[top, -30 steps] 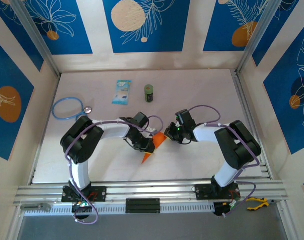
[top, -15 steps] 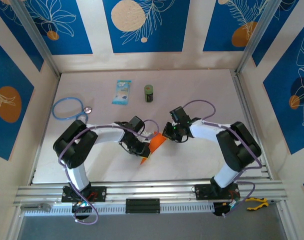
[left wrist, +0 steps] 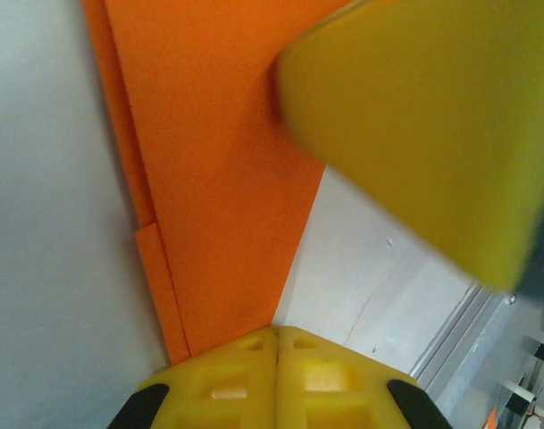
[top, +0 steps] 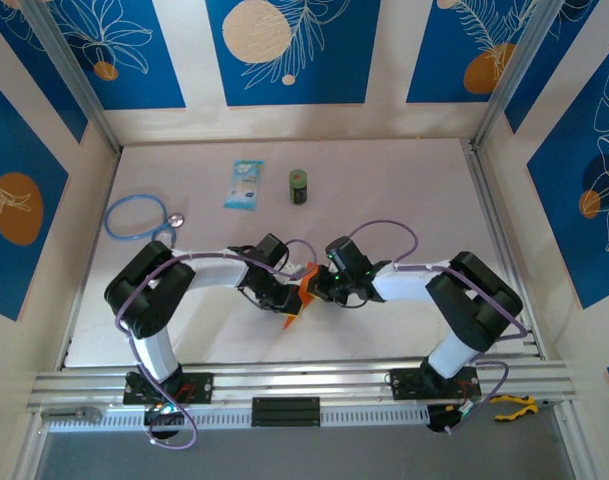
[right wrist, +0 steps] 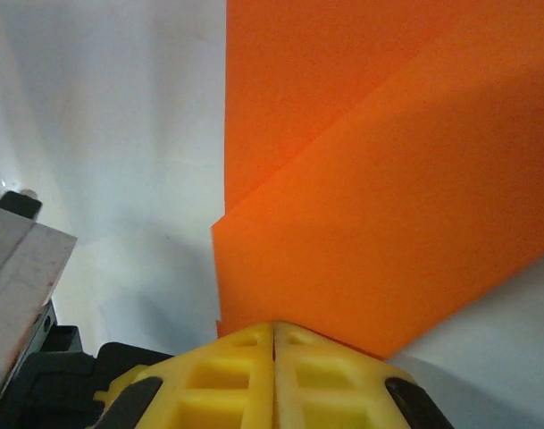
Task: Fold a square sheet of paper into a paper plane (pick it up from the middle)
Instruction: Fold the wing for the fifth time at the center of the table.
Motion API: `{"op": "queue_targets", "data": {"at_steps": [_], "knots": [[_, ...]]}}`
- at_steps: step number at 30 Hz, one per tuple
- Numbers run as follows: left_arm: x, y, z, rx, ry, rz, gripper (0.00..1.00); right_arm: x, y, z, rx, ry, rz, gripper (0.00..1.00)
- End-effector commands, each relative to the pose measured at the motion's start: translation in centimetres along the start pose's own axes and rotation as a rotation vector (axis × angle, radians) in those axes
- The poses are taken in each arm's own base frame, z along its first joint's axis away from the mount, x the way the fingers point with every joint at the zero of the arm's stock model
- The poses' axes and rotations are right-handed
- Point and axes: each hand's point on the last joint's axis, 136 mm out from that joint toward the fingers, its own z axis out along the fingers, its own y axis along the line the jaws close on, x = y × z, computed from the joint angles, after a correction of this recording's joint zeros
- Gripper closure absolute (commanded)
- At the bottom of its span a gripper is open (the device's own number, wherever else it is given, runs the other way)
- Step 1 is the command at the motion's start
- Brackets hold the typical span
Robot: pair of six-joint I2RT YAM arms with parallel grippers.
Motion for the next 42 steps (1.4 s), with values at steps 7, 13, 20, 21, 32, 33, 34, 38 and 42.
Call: {"op": "queue_targets", "data": {"at_steps": [7,13,20,21,32,33,34,38,42], "knots": [[0.6,1.5,0.4,-0.04,0.01,-0.037,1.0,-2.0,-3.6,-0.3,0.062,-0.052,0.097,0.93],[0.7,1.7,0.5,-0.034,0.016,-0.045,1.0,-5.1,-4.6,-2.4,0.028,-0.115,0.125,0.92],[0.6,1.3,0.3,-0.024,0.007,-0.037,1.0,-7.7,-5.4,-4.7,-0.002,-0.166,0.167,0.9],[0.6,1.0,0.2,-0.014,0.004,-0.033,1.0,-7.8,-5.2,-5.0,-0.005,-0.169,0.161,0.9],[-2.5,-3.2,-3.9,0.06,-0.165,0.07,0.93,-5.1,-4.7,-6.1,0.045,-0.162,0.106,0.86],[-2.9,-2.8,-4.5,0.037,-0.183,0.078,0.92,-4.8,-4.8,-6.0,0.055,-0.16,0.105,0.85],[-3.3,-2.4,-4.9,0.019,-0.192,0.08,0.91,-4.5,-4.9,-6.0,0.062,-0.158,0.103,0.84],[-4.4,-0.3,-5.7,-0.011,-0.196,0.045,0.86,-3.4,-5.2,-5.7,0.067,-0.149,0.1,0.82],[-5.0,1.1,-5.1,-0.021,-0.156,0.014,0.83,-2.6,-5.3,-5.5,0.073,-0.135,0.096,0.81]]}}
